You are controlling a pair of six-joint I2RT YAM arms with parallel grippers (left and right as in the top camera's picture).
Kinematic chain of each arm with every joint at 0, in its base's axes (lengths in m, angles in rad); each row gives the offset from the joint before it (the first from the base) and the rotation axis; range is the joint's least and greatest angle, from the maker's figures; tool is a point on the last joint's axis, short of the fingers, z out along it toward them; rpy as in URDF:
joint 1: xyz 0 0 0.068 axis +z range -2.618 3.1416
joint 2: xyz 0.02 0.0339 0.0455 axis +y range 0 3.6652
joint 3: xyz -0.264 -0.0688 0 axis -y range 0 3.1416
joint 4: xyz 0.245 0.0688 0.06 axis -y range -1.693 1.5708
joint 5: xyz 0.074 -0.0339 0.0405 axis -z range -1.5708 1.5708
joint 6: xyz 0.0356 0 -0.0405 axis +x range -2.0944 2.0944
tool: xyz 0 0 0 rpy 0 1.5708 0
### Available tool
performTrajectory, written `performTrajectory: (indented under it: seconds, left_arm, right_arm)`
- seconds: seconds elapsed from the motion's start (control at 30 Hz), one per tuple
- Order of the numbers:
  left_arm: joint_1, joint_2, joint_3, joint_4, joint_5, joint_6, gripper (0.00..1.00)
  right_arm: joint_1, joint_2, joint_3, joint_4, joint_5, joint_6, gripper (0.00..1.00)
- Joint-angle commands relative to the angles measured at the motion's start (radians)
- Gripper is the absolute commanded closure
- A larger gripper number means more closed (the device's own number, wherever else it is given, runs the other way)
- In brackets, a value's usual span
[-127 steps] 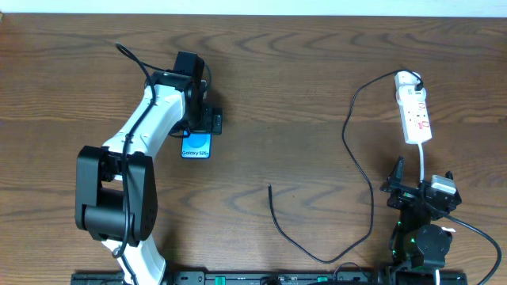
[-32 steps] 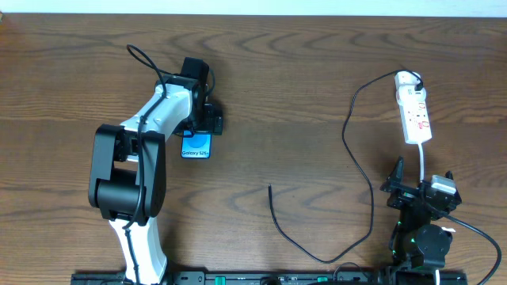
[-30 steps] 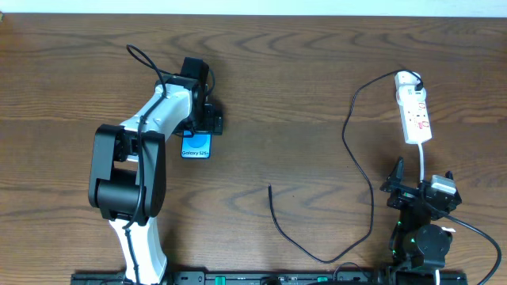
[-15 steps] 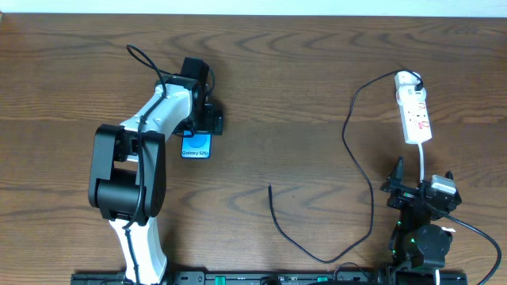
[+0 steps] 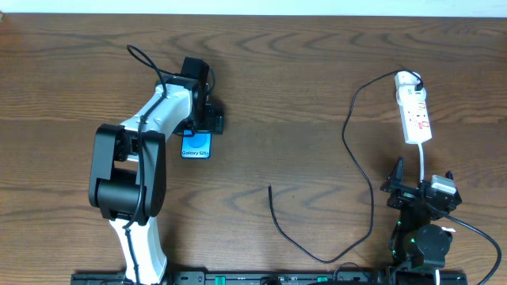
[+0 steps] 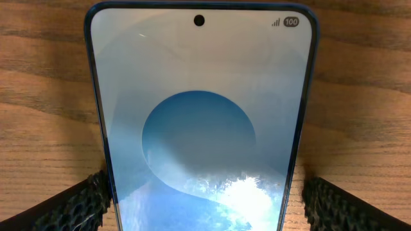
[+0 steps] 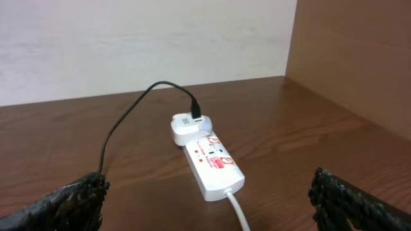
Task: Plug charger to phone and switch on socket
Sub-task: 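Close the left gripper fingers around the phone's sides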
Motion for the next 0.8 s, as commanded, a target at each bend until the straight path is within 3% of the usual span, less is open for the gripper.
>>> performTrajectory:
  seconds: [0.0,0.77]
  left_arm:
    - [0.002,0.028,-0.005,-0.008,-0.002,0.002,0.02]
    - [0.002,0.028,-0.005,-0.024,-0.002,0.003,0.02]
  right_arm:
    - [-0.006,-0.008,-0.001,-0.003,0.009,0.014,0.01]
    - [-0.006,-0.008,-0.001,-0.003,0.009,0.014,0.01]
